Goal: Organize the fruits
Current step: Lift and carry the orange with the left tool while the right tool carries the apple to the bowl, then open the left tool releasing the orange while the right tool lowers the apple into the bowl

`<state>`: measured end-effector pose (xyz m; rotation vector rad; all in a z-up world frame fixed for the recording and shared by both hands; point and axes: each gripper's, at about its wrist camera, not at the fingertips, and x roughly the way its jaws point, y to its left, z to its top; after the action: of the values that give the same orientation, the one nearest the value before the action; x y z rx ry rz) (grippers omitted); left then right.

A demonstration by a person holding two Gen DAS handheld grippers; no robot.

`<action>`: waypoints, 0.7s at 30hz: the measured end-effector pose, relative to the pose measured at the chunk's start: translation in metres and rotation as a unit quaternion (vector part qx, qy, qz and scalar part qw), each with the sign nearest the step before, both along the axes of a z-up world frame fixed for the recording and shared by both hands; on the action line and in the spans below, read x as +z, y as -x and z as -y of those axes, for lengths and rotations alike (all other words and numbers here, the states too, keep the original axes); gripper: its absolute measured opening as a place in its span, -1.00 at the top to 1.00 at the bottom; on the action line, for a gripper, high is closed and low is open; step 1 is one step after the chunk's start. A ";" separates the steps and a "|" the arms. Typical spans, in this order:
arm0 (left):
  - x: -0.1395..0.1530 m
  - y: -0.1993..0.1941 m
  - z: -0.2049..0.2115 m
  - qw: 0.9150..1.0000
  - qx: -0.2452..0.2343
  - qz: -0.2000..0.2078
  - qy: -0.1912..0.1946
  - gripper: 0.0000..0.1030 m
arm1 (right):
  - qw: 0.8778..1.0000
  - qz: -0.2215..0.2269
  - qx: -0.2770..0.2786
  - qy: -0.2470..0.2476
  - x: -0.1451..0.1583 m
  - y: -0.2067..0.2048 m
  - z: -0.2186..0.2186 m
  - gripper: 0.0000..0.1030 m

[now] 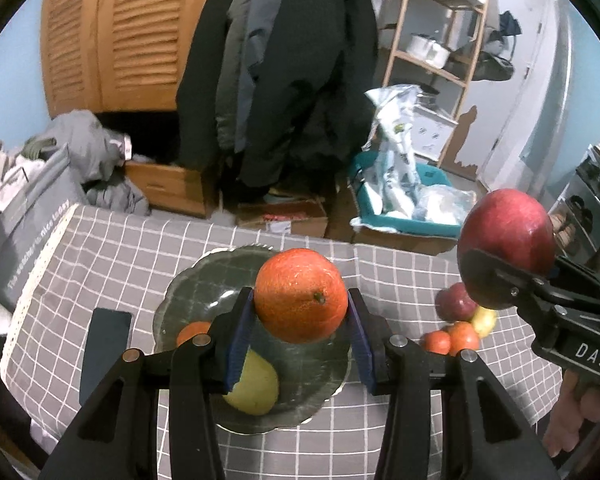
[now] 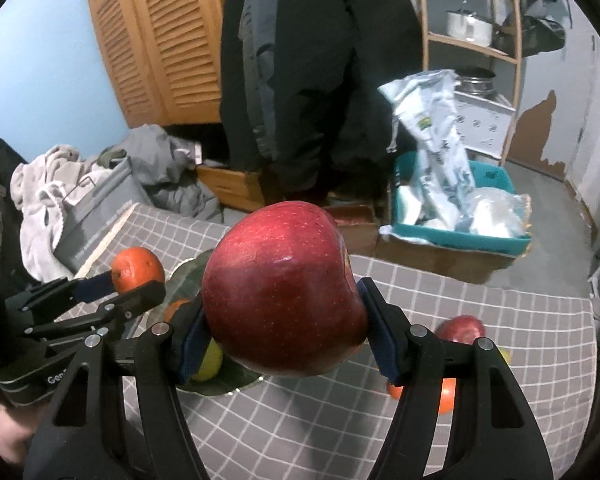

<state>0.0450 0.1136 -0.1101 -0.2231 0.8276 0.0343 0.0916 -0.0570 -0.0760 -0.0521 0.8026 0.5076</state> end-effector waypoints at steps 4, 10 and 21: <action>-0.018 -0.007 -0.014 1.000 0.013 -0.022 0.001 0.11 | 1.000 -0.016 0.007 0.006 -0.017 -0.011 -0.017 -0.32; -0.046 -0.019 -0.028 0.998 0.023 -0.051 0.018 0.11 | 0.999 -0.045 0.012 0.024 -0.048 -0.024 -0.036 -0.32; -0.096 -0.036 -0.040 0.993 0.039 -0.107 0.040 0.11 | 0.995 -0.088 0.025 0.044 -0.090 -0.042 -0.059 -0.32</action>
<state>0.0808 0.1533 -0.2056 -0.3306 1.0337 0.1004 0.1334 0.0019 -0.1662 -0.1102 0.9974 0.5288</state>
